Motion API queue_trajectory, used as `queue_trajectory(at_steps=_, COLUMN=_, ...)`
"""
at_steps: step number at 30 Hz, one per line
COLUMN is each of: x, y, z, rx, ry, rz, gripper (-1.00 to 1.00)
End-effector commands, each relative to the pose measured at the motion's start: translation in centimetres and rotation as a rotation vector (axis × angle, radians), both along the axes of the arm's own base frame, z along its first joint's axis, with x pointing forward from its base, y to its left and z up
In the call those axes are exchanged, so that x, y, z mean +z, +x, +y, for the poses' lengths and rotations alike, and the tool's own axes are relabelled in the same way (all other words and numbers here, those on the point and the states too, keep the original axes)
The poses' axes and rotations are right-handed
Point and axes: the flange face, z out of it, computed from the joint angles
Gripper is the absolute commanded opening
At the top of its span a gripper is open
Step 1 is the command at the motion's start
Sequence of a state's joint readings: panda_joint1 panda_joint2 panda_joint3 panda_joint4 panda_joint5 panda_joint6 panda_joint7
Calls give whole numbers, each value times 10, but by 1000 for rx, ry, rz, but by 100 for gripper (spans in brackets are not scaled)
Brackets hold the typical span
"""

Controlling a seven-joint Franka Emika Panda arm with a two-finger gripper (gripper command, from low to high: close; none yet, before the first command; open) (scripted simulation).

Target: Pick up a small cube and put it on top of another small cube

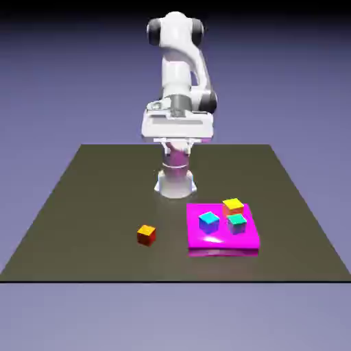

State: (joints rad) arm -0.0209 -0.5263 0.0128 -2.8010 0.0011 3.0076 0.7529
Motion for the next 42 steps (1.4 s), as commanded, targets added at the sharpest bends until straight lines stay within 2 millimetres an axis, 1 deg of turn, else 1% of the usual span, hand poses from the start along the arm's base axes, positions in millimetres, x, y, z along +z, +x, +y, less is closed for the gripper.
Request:
queue_trajectory(at_steps=1, x=-14, y=5, z=-7, rx=-26, ry=4, rz=53, gripper=0)
queue_trajectory(at_steps=5, x=-73, y=16, z=-36, rx=-133, ry=30, rz=265, gripper=0)
queue_trajectory(at_steps=9, x=-132, y=16, z=-64, rx=-239, ry=75, rz=474, gripper=0)
queue_trajectory(at_steps=13, x=-191, y=5, z=-90, rx=-341, ry=138, rz=681, gripper=0)
queue_trajectory(at_steps=17, x=-247, y=-14, z=-110, rx=-436, ry=219, rz=884, gripper=0)
queue_trajectory(at_steps=18, x=-252, y=-16, z=-111, rx=-444, ry=227, rz=902, gripper=0)
queue_trajectory(at_steps=19, x=-252, y=-16, z=-111, rx=-444, ry=227, rz=902, gripper=0)
queue_trajectory(at_steps=25, x=-321, y=-25, z=-107, rx=-444, ry=227, rz=902, gripper=0)
queue_trajectory(at_steps=26, x=-321, y=-25, z=-107, rx=-444, ry=227, rz=902, gripper=0)
queue_trajectory(at_steps=27, x=-321, y=-25, z=-107, rx=-444, ry=227, rz=902, gripper=-100)
queue_trajectory(at_steps=28, x=-321, y=-25, z=-107, rx=-444, ry=227, rz=902, gripper=-100)
queue_trajectory(at_steps=34, x=-252, y=-16, z=-111, rx=-444, ry=227, rz=902, gripper=-100)
queue_trajectory(at_steps=36, x=-252, y=-16, z=-111, rx=-444, ry=227, rz=902, gripper=-100)
queue_trajectory(at_steps=39, x=-215, y=10, z=-49, rx=-401, ry=204, rz=903, gripper=-100)
queue_trajectory(at_steps=42, x=-176, y=22, z=21, rx=-351, ry=181, rz=906, gripper=-100)
